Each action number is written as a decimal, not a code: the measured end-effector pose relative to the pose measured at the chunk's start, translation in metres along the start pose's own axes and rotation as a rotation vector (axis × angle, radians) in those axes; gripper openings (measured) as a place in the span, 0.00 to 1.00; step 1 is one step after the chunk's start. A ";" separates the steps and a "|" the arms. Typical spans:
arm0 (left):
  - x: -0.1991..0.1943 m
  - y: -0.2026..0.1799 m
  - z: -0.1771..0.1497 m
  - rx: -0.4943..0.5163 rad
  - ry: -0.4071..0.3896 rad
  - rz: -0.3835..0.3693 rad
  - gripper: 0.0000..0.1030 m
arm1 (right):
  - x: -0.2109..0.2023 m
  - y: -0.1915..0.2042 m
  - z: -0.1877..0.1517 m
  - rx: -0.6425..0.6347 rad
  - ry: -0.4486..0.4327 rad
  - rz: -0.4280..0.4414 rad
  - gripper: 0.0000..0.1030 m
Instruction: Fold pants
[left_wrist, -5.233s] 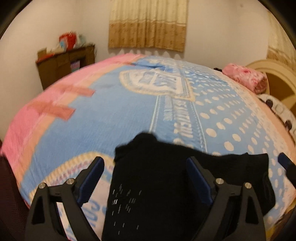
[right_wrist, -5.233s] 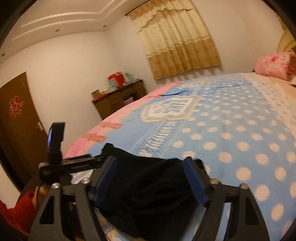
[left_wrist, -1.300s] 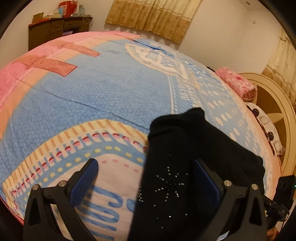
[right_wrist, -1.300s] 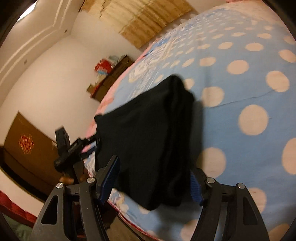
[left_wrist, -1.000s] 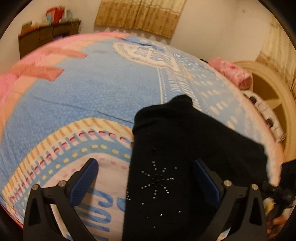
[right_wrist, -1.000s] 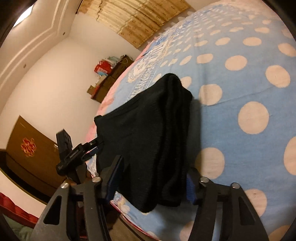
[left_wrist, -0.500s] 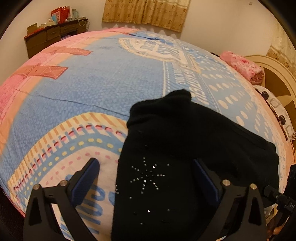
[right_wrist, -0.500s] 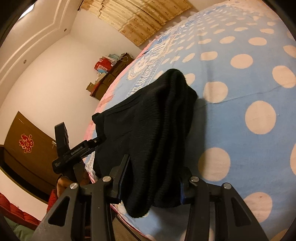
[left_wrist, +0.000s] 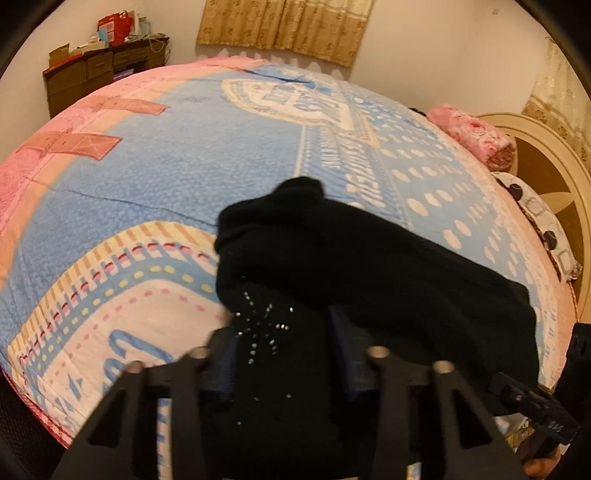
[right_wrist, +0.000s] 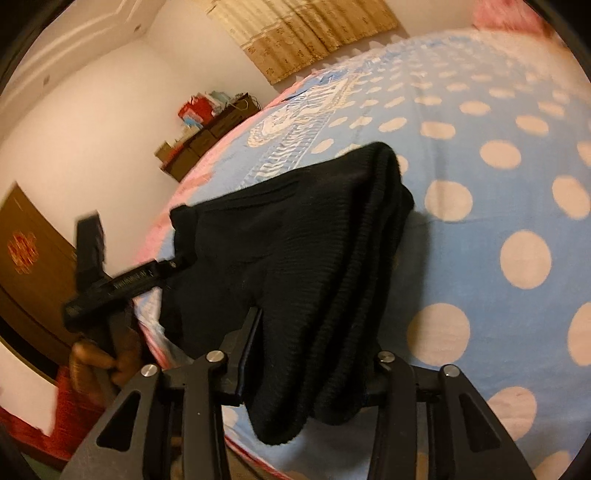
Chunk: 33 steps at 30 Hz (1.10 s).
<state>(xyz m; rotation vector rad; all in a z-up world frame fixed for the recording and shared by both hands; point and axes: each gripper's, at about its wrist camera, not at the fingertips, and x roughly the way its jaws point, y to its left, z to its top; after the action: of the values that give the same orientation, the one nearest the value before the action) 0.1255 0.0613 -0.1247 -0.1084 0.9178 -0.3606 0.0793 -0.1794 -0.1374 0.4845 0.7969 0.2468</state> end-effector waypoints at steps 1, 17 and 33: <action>-0.002 -0.001 0.000 0.001 -0.008 0.003 0.24 | 0.000 0.003 0.001 -0.014 0.005 -0.011 0.34; 0.011 0.021 0.149 -0.045 -0.241 0.104 0.21 | 0.052 0.052 0.186 -0.357 -0.149 -0.002 0.28; 0.033 0.026 0.157 -0.025 -0.223 0.395 0.58 | 0.068 -0.006 0.223 -0.050 -0.304 -0.174 0.71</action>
<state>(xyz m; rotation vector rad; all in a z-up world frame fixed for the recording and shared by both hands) 0.2751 0.0641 -0.0610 0.0113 0.7024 0.0297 0.2888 -0.2298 -0.0492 0.3915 0.5306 0.0296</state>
